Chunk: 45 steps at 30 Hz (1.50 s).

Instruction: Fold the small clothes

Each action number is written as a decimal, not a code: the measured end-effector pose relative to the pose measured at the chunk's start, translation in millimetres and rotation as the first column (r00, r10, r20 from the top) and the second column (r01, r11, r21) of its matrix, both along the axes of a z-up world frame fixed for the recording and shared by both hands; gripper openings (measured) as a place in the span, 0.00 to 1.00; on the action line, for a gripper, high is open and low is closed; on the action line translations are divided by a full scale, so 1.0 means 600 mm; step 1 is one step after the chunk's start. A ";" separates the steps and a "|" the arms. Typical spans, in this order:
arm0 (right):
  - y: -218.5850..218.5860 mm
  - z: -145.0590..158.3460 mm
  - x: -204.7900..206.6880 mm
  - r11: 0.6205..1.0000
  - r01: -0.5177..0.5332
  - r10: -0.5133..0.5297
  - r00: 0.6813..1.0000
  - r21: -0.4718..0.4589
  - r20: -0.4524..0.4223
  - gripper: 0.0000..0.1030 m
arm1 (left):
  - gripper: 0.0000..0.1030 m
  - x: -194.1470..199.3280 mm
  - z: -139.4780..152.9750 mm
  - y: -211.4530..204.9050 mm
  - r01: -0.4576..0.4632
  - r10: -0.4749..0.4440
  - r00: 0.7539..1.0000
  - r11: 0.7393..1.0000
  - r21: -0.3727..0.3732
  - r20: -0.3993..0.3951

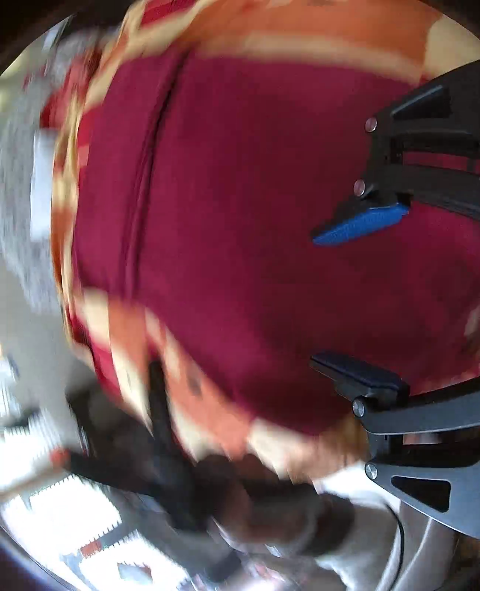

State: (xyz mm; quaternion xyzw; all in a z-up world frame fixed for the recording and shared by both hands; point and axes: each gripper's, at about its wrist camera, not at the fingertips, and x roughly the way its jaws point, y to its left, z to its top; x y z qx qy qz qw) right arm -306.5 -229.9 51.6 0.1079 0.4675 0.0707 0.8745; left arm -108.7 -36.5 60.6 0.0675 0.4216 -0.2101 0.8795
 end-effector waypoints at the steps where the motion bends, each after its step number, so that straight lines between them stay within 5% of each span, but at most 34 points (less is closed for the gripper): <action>1: -0.020 -0.003 -0.008 0.999 0.041 -0.041 0.999 -0.010 -0.007 0.63 | 0.79 -0.008 -0.007 -0.003 0.003 -0.003 1.000 1.000 0.011 -0.001; 7: -0.122 -0.039 -0.039 0.961 0.167 -0.186 0.980 -0.220 -0.068 0.63 | 0.79 -0.049 -0.054 -0.010 0.015 -0.014 1.000 0.995 0.098 -0.014; 10: -0.146 -0.042 -0.064 0.937 0.191 -0.222 0.972 -0.291 -0.080 0.76 | 0.79 -0.054 -0.078 -0.004 0.008 -0.003 0.999 0.992 0.123 -0.045; 20: -0.180 -0.028 -0.128 0.944 0.326 -0.328 0.944 -0.045 -0.031 0.77 | 0.79 -0.075 -0.076 0.034 -0.019 0.026 0.997 0.996 0.091 -0.073; 26: -0.175 -0.036 -0.158 0.927 0.367 -0.366 0.930 0.075 -0.028 0.81 | 0.79 -0.095 -0.078 0.106 -0.036 0.033 0.985 0.999 -0.014 -0.170; 38: -0.144 -0.021 -0.164 0.946 0.253 -0.256 0.967 0.202 -0.011 0.81 | 0.81 -0.109 -0.057 0.157 -0.085 0.053 0.972 0.988 -0.132 -0.231; 45: -0.113 -0.023 -0.171 0.957 0.192 -0.185 0.981 0.217 -0.053 0.81 | 0.81 -0.111 -0.072 0.150 -0.050 0.014 0.961 0.991 -0.123 -0.275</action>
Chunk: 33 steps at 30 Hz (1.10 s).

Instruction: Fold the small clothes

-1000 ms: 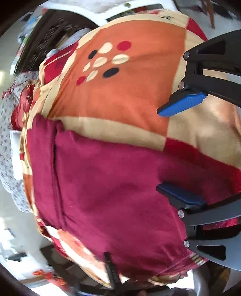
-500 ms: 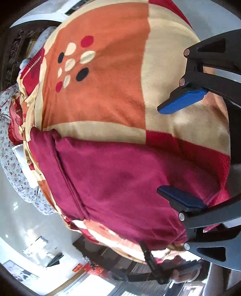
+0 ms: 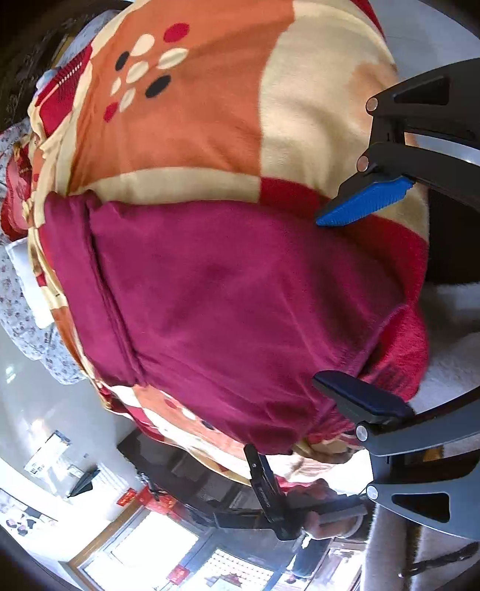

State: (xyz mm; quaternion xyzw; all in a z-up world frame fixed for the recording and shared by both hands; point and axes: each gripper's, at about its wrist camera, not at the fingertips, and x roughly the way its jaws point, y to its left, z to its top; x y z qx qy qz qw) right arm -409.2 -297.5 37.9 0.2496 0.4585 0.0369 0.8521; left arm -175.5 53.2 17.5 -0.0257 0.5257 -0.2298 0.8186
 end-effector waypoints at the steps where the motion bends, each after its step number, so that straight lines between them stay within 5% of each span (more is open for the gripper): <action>1: 0.001 -0.001 -0.003 1.000 -0.003 0.003 1.000 0.006 -0.003 0.81 | 0.81 -0.004 -0.003 -0.001 0.005 -0.005 1.000 1.000 0.001 0.003; 18: -0.007 -0.025 0.005 0.981 0.013 -0.022 0.999 0.193 0.042 0.74 | 0.81 -0.009 -0.008 0.025 -0.035 0.033 0.999 0.998 -0.045 -0.036; 33: -0.021 -0.038 0.015 0.966 0.023 -0.044 0.996 0.258 0.079 0.74 | 0.81 -0.033 -0.009 -0.027 0.099 -0.105 0.990 0.993 -0.067 -0.090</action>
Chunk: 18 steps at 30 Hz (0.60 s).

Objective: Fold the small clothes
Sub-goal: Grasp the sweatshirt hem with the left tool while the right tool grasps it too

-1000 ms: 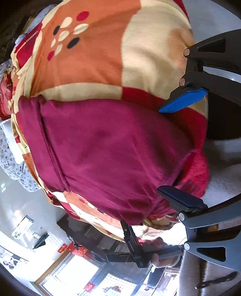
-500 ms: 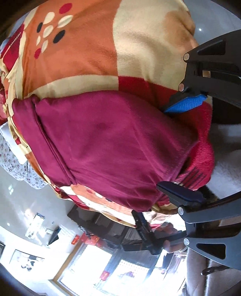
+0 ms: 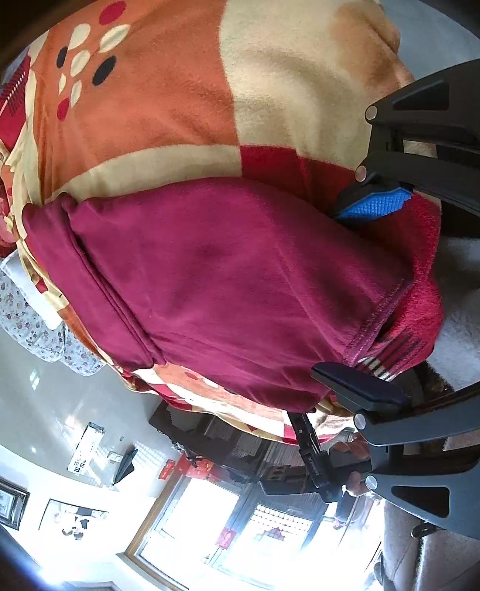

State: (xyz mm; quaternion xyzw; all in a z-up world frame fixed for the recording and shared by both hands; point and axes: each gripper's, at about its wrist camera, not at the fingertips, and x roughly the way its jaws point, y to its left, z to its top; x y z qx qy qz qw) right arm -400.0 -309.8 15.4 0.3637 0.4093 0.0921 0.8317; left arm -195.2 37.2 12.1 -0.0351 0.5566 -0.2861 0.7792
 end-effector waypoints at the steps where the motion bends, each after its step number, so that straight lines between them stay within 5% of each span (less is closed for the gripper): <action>1: 0.000 0.000 0.001 1.000 0.001 -0.001 1.000 -0.004 0.000 0.73 | 0.81 0.000 0.000 -0.004 -0.002 0.002 1.000 1.000 -0.008 -0.001; 6: 0.004 0.001 -0.002 0.999 -0.003 0.003 1.000 -0.047 -0.001 0.56 | 0.79 -0.009 -0.004 -0.018 0.031 -0.030 0.999 1.000 -0.007 0.021; 8: 0.003 0.000 -0.005 0.997 -0.009 0.009 1.000 -0.073 -0.004 0.26 | 0.53 -0.013 -0.004 -0.023 0.051 -0.052 0.997 0.999 0.013 0.053; 9: 0.004 0.001 -0.004 0.996 -0.011 0.010 1.000 -0.091 -0.004 0.18 | 0.20 -0.015 -0.003 -0.027 0.074 -0.075 0.996 0.997 0.023 0.053; 10: 0.004 0.004 -0.004 0.996 -0.005 0.006 1.000 -0.091 0.005 0.13 | 0.07 -0.013 -0.002 -0.030 0.089 -0.090 0.995 0.996 0.025 0.044; 18: -0.003 0.092 0.020 0.991 -0.025 0.047 0.983 -0.128 0.176 0.12 | 0.06 0.021 0.086 -0.003 0.112 -0.100 0.989 0.988 -0.110 0.112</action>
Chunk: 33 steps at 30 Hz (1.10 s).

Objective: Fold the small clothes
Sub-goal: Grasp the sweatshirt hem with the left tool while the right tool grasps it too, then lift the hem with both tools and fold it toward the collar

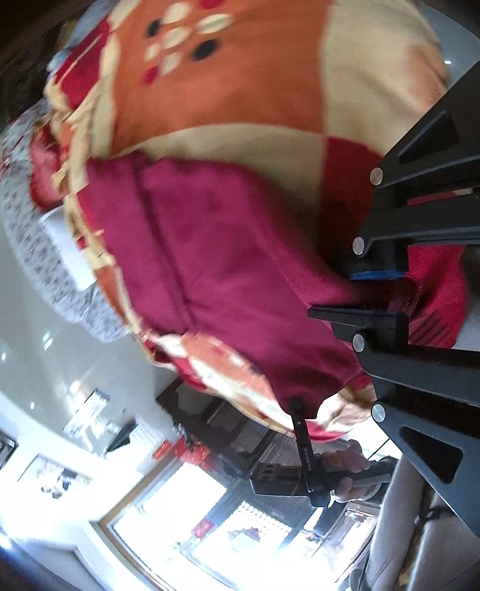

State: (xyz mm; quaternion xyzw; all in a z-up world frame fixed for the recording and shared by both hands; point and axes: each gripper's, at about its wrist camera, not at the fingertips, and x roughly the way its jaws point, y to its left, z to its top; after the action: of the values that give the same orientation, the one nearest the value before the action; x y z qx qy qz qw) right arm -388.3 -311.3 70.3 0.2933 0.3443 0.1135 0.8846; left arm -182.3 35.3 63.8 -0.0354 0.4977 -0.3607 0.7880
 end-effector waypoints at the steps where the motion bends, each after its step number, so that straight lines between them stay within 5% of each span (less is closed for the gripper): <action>1: -0.006 0.012 0.010 1.000 0.000 0.000 1.000 -0.008 0.025 0.12 | 0.06 0.009 0.015 0.001 0.000 0.001 1.000 1.000 -0.018 0.010; 8: -0.074 0.084 0.112 0.997 0.066 -0.061 0.984 -0.029 0.170 0.12 | 0.06 0.101 0.114 -0.054 -0.007 0.017 0.985 0.998 -0.058 0.169; 13: -0.146 0.118 0.237 0.993 0.104 -0.093 0.979 -0.053 0.182 0.12 | 0.06 0.227 0.160 -0.134 -0.069 0.080 0.962 0.996 -0.051 0.259; 19: -0.237 0.091 0.397 0.969 0.242 -0.235 0.965 -0.043 0.117 0.11 | 0.06 0.382 0.131 -0.236 -0.203 0.200 0.945 0.979 -0.016 0.259; 24: -0.293 0.006 0.496 0.956 0.291 -0.290 0.955 0.017 -0.060 0.21 | 0.10 0.472 0.070 -0.267 -0.260 0.253 0.954 0.965 0.026 0.162; 26: -0.319 0.004 0.480 0.947 0.295 -0.295 0.955 0.128 -0.020 0.65 | 0.16 0.483 0.064 -0.245 -0.258 0.260 0.960 0.966 -0.032 0.104; 27: -0.330 0.013 0.460 0.933 0.323 -0.330 0.944 0.155 0.016 0.74 | 0.25 0.485 0.067 -0.236 -0.239 0.243 0.967 0.969 -0.064 0.079; 30: -0.345 0.043 0.414 0.917 0.373 -0.385 0.920 0.139 0.074 0.77 | 0.70 0.479 0.088 -0.214 -0.282 0.288 0.950 0.957 -0.065 0.122; 31: -0.340 0.055 0.405 0.932 0.340 -0.352 0.932 0.129 0.087 0.74 | 0.72 0.470 0.104 -0.203 -0.323 0.333 0.926 0.943 -0.083 0.180; 33: -0.312 0.072 0.403 0.956 0.291 -0.294 0.951 0.047 0.098 0.63 | 0.72 0.462 0.122 -0.201 -0.283 0.298 0.931 0.954 -0.101 0.210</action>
State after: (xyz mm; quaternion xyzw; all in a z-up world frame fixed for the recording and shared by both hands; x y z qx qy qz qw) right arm -146.2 -498.3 113.4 0.3489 0.2487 0.0020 0.9036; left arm 94.7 -85.6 136.7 -0.0950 0.3829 -0.2587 0.8817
